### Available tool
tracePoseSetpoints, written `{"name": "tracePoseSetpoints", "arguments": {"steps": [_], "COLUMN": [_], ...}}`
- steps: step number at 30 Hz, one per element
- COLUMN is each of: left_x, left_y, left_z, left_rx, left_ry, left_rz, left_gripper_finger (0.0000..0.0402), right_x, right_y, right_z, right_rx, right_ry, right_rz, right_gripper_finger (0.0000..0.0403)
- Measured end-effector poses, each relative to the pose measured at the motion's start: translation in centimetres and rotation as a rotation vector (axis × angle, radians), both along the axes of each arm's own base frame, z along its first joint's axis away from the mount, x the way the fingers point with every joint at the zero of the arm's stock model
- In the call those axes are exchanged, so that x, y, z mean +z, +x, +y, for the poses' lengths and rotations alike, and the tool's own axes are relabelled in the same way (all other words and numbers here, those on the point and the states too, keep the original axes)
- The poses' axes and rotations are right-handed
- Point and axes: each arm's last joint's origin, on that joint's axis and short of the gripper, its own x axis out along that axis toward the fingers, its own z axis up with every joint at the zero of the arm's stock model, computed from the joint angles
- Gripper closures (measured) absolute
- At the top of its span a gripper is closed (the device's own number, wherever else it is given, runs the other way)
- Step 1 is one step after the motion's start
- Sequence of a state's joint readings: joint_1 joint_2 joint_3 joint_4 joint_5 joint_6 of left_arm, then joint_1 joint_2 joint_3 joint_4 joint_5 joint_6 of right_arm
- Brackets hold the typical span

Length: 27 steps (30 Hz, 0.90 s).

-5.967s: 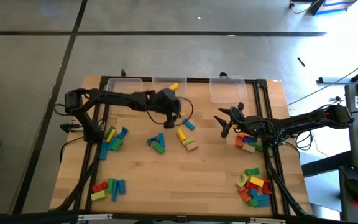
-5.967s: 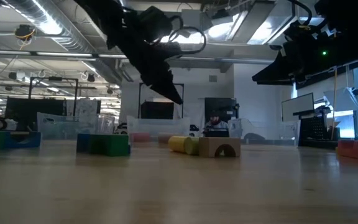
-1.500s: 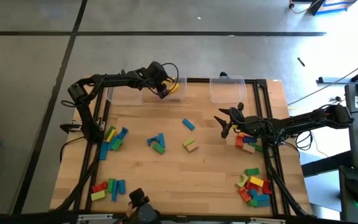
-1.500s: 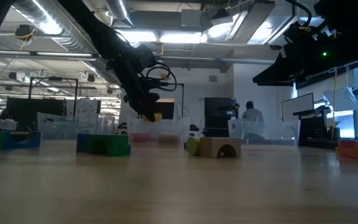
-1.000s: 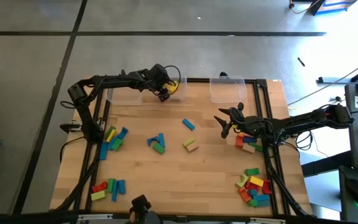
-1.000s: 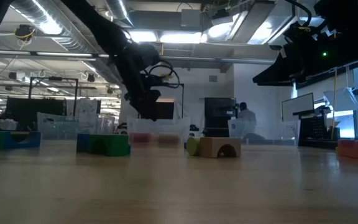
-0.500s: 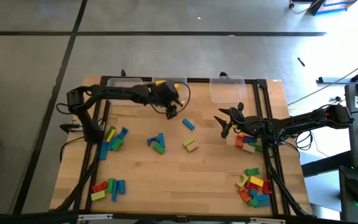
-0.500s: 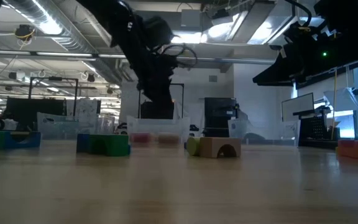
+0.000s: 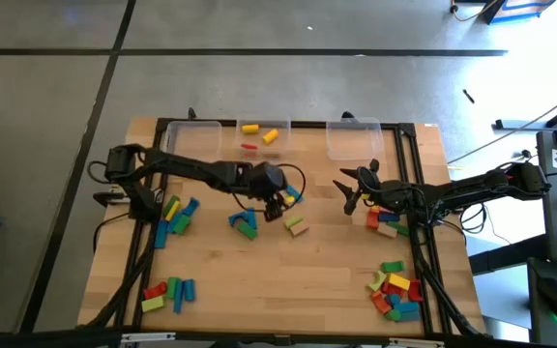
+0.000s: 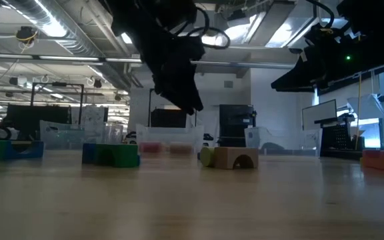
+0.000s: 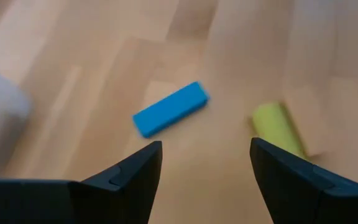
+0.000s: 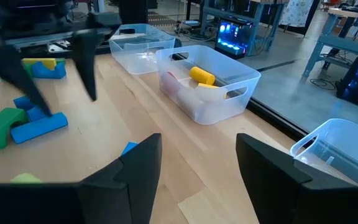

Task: Sort blocks by size
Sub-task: Put the light green cylindrical block into the middle transparent bin

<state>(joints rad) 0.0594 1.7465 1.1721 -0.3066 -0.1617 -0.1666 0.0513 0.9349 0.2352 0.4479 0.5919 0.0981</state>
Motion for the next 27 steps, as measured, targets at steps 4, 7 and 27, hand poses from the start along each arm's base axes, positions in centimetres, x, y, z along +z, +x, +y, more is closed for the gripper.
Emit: {"name": "tracePoseSetpoints", "arguments": {"steps": [4,7,27], "left_x": [-0.9,-2.2,-7.0], "left_y": [0.7,1.3,3.2], "left_z": [-1.2,-2.0,-3.3], "left_rx": [0.015,0.011,0.000], "left_ry": [-0.037,-0.051,-0.072], "left_rz": [-0.020,-0.014,0.006], "left_gripper_finger": [0.0164,0.0164,0.0164], "right_x": [0.0,0.0,0.0], "right_y": [0.0,0.0,0.0], "right_z": [0.0,0.0,0.0], "right_rx": [0.000,0.000,-0.002], "right_ry": [0.001,0.001,0.000], "right_rz": [-0.005,-0.005,0.003], "right_gripper_finger": [0.0194,0.0194,0.0194]}}
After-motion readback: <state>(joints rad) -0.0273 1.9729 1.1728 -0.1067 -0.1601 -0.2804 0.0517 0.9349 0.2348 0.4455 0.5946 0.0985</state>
